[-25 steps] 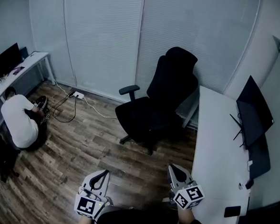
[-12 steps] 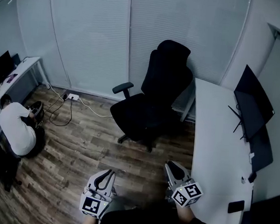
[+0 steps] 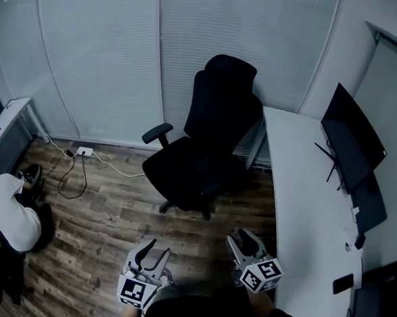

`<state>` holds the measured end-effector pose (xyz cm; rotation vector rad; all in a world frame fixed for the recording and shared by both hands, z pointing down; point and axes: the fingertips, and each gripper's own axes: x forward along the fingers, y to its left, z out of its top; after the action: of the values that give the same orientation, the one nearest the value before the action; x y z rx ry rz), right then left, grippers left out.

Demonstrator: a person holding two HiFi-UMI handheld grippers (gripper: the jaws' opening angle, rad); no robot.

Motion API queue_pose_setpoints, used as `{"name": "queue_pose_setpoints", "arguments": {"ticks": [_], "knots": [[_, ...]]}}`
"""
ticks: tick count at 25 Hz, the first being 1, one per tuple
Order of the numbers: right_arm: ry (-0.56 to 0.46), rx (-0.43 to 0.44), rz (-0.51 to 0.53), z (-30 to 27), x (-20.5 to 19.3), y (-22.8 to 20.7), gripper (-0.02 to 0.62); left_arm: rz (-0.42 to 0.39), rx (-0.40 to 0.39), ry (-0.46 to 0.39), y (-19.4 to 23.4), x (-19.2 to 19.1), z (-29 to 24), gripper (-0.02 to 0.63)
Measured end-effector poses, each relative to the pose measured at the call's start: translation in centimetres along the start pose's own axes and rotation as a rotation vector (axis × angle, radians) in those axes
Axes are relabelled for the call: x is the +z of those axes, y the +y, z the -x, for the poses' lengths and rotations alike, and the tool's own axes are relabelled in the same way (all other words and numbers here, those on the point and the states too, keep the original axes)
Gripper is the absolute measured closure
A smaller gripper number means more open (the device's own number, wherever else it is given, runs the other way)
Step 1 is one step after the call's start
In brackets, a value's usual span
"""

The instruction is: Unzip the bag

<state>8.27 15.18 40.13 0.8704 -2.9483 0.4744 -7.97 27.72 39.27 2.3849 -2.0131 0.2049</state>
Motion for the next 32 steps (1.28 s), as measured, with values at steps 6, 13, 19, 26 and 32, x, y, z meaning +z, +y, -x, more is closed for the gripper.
{"name": "queue_pose_setpoints", "arguments": {"ticks": [6, 13, 19, 26, 32], "knots": [[-0.003, -0.107, -0.04, -4.9, -0.3, 0.1, 0.419, -0.034, -0.113, 0.023, 5.8, -0.7, -3.5, 0.402], [-0.004, -0.227, -0.066, -9.6, -1.2, 0.6, 0.411, -0.08, -0.234, 0.063, 11.3, -2.5, -6.4, 0.364], [-0.002, -0.313, -0.094, -11.9, -2.9, 0.5, 0.411, -0.125, -0.325, 0.094, 14.0, -4.5, -8.3, 0.357], [0.039, -0.363, -0.099, -13.5, -5.2, -1.5, 0.411, -0.153, -0.402, 0.126, 13.7, -6.7, -11.4, 0.348], [0.111, -0.382, -0.06, -15.4, -7.6, -5.2, 0.411, -0.192, -0.407, 0.15, 13.0, -8.3, -15.0, 0.348]]}}
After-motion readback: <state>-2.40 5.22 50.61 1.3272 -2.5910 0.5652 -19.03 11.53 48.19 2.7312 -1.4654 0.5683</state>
